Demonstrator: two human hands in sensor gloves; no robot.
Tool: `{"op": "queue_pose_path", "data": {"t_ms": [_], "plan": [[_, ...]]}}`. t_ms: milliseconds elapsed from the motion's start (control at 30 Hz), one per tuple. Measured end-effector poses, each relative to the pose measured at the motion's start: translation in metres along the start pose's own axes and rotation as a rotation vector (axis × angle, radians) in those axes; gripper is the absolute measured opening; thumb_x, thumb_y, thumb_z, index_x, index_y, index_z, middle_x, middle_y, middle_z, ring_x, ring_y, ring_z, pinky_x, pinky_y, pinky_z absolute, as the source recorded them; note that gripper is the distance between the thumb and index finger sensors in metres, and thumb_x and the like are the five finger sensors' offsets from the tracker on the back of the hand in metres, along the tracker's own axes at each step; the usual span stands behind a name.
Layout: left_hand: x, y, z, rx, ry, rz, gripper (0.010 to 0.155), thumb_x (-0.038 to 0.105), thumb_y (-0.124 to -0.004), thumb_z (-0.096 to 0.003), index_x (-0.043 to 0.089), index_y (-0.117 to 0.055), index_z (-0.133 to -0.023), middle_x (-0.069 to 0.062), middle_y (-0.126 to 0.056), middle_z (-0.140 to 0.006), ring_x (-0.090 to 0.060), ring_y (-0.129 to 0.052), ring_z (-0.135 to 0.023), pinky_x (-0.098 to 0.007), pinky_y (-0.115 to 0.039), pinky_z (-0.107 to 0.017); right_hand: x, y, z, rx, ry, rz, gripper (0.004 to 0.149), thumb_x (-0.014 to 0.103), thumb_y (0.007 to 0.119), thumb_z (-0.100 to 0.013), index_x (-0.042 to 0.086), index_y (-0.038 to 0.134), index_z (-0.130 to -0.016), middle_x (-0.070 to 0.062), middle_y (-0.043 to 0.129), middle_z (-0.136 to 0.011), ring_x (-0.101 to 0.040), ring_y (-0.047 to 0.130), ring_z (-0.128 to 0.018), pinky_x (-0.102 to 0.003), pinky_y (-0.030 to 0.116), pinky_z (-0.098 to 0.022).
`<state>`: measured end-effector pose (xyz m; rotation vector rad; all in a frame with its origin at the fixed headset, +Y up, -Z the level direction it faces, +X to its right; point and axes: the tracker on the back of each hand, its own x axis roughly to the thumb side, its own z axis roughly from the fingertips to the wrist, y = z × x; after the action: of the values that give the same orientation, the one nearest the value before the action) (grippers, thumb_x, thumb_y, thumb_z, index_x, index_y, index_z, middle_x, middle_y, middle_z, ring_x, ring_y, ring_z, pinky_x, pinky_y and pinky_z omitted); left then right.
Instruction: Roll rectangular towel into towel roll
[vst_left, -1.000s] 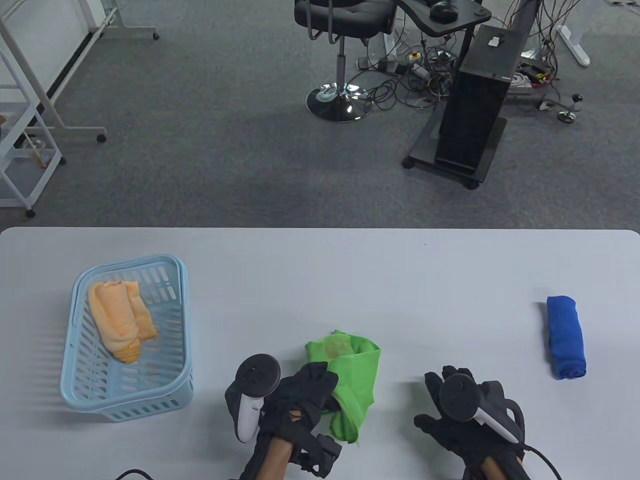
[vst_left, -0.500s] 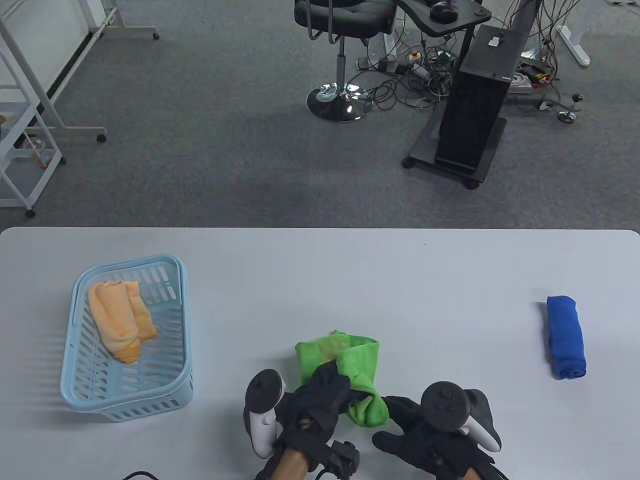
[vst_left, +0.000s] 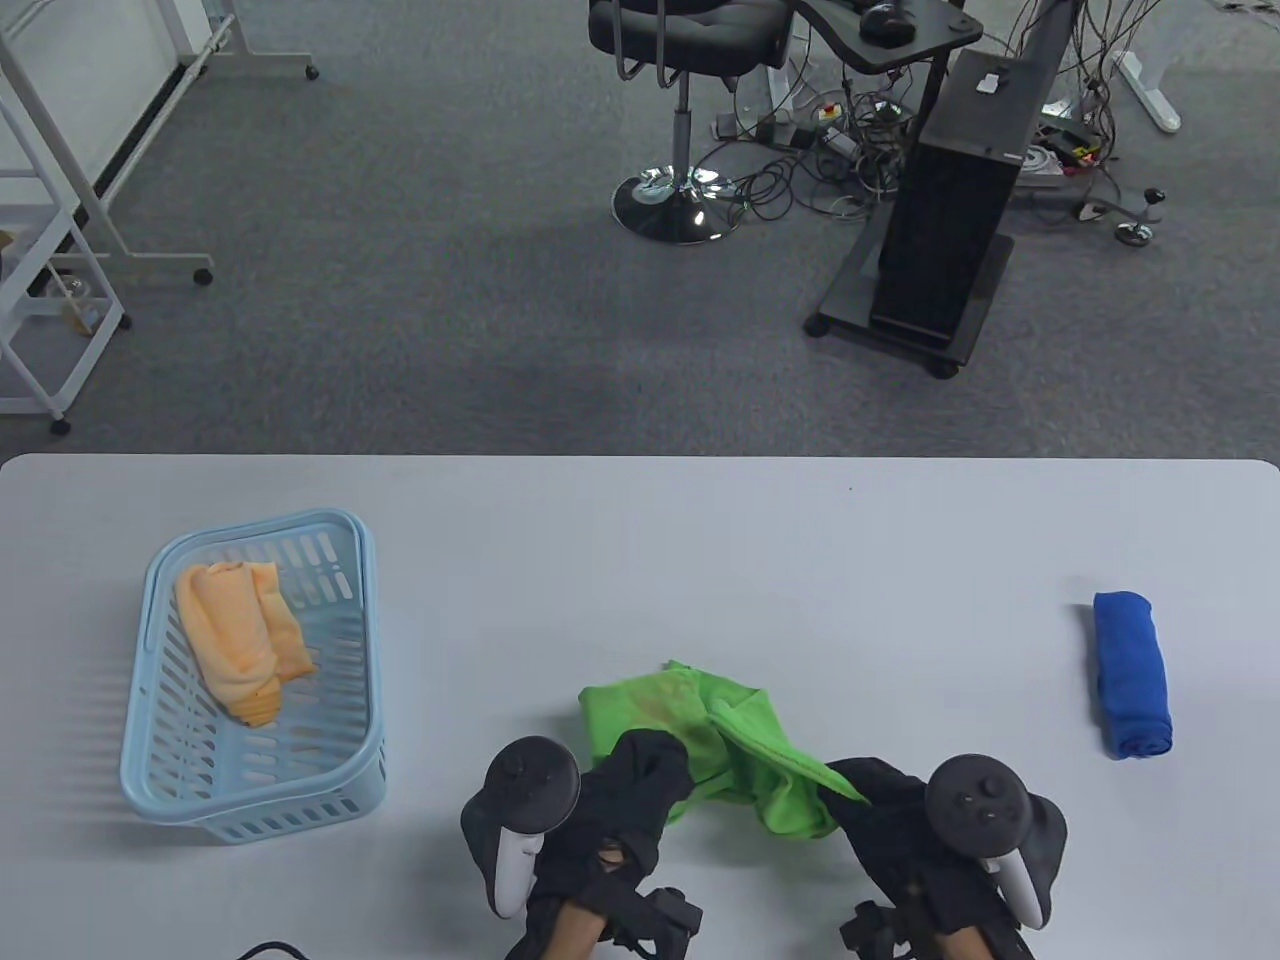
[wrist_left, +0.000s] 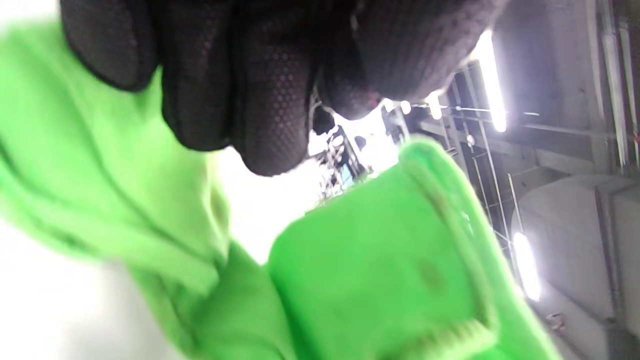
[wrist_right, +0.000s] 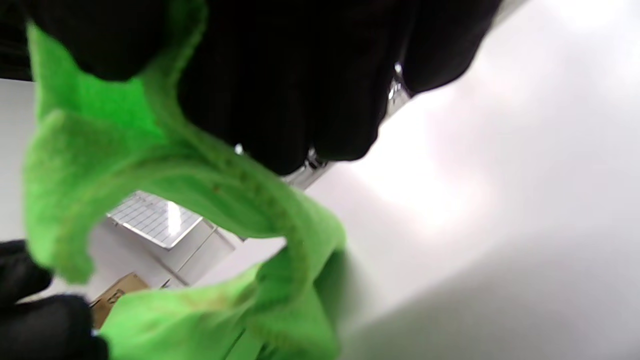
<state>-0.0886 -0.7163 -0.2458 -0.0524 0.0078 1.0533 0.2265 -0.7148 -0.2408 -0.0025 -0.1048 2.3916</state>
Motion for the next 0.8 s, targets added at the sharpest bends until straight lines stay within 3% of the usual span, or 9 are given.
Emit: {"op": "queue_pose_path", "data": {"t_ms": [100,167,233,333,433,500,533,700,800], "plan": [[0.017,0.004,0.007,0.06,-0.13,-0.152,0.057,0.042,-0.08,-0.0423,0.027,-0.075,-0.097,-0.02,-0.084,-0.092,-0.048,-0.075,-0.088,-0.065,-0.057,-0.062,0.004,-0.001,0.002,-0.029,-0.039,0.063,0.043,0.049,0.078,-0.029,0.024,0.098,-0.058,-0.001,0.1,-0.065,-0.026,0.099,-0.066,-0.055,0.069,-0.061],[0.029,-0.001,0.011,0.039,-0.248,-0.208,0.061,0.043,-0.081,-0.0419,0.029,-0.069,-0.101,-0.014,-0.075,-0.101,-0.049,-0.063,-0.095,-0.066,-0.049,-0.066,0.009,0.004,0.003,-0.012,-0.065,0.093,0.043,0.05,0.079,-0.028,0.024,0.098,-0.056,0.0,0.1,-0.063,-0.025,0.099,-0.065,-0.055,0.069,-0.061],[0.04,-0.013,0.016,-0.044,-0.372,-0.261,0.066,0.044,-0.082,-0.0406,0.032,-0.064,-0.103,-0.007,-0.063,-0.111,-0.049,-0.046,-0.102,-0.066,-0.04,-0.069,0.014,0.01,0.005,0.011,-0.09,0.12,0.043,0.05,0.079,-0.027,0.025,0.097,-0.056,0.0,0.1,-0.063,-0.025,0.099,-0.065,-0.055,0.069,-0.061],[0.049,-0.037,0.019,-0.213,-0.477,-0.38,0.076,0.048,-0.085,-0.0378,0.034,-0.057,-0.107,-0.004,-0.061,-0.113,-0.048,-0.043,-0.105,-0.068,-0.038,-0.069,0.024,0.018,0.007,0.035,-0.139,0.161,0.043,0.051,0.08,-0.026,0.025,0.097,-0.056,0.001,0.1,-0.063,-0.025,0.099,-0.065,-0.055,0.068,-0.061],[0.049,-0.056,0.019,-0.234,-0.486,-0.529,0.074,0.045,-0.089,-0.0358,0.029,-0.064,-0.103,-0.008,-0.085,-0.094,-0.047,-0.06,-0.1,-0.07,-0.045,-0.067,0.029,0.021,0.01,0.064,-0.165,0.155,0.044,0.051,0.08,-0.026,0.025,0.096,-0.058,0.0,0.099,-0.065,-0.025,0.098,-0.067,-0.056,0.067,-0.062],[0.046,-0.057,0.017,-0.149,-0.469,-0.574,0.046,0.037,-0.087,-0.038,0.031,-0.089,-0.083,-0.002,-0.101,-0.068,-0.039,-0.082,-0.089,-0.068,-0.055,-0.065,0.028,0.021,0.01,0.079,-0.171,0.159,0.046,0.05,0.08,-0.027,0.024,0.095,-0.061,-0.001,0.098,-0.067,-0.026,0.097,-0.068,-0.056,0.067,-0.063],[0.044,-0.054,0.015,-0.118,-0.454,-0.557,0.042,0.038,-0.086,-0.0384,0.03,-0.092,-0.079,-0.003,-0.102,-0.063,-0.037,-0.086,-0.085,-0.068,-0.057,-0.065,0.028,0.021,0.01,0.082,-0.174,0.165,0.047,0.05,0.08,-0.027,0.024,0.095,-0.063,-0.001,0.097,-0.069,-0.026,0.096,-0.07,-0.056,0.066,-0.063],[0.029,-0.034,0.008,-0.043,-0.325,-0.374,0.041,0.042,-0.084,-0.0397,0.025,-0.096,-0.075,-0.005,-0.105,-0.053,-0.036,-0.094,-0.076,-0.066,-0.065,-0.061,0.022,0.021,0.007,0.097,-0.16,0.177,0.047,0.05,0.08,-0.027,0.024,0.093,-0.064,-0.001,0.096,-0.07,-0.026,0.095,-0.071,-0.057,0.065,-0.063],[0.021,-0.029,0.006,-0.047,-0.277,-0.291,0.041,0.043,-0.083,-0.0399,0.022,-0.098,-0.072,-0.006,-0.108,-0.045,-0.034,-0.1,-0.07,-0.064,-0.069,-0.058,0.021,0.025,0.007,0.138,-0.158,0.177,0.058,0.054,0.079,-0.026,0.023,0.088,-0.074,-0.004,0.089,-0.08,-0.029,0.089,-0.078,-0.059,0.062,-0.064]]}}
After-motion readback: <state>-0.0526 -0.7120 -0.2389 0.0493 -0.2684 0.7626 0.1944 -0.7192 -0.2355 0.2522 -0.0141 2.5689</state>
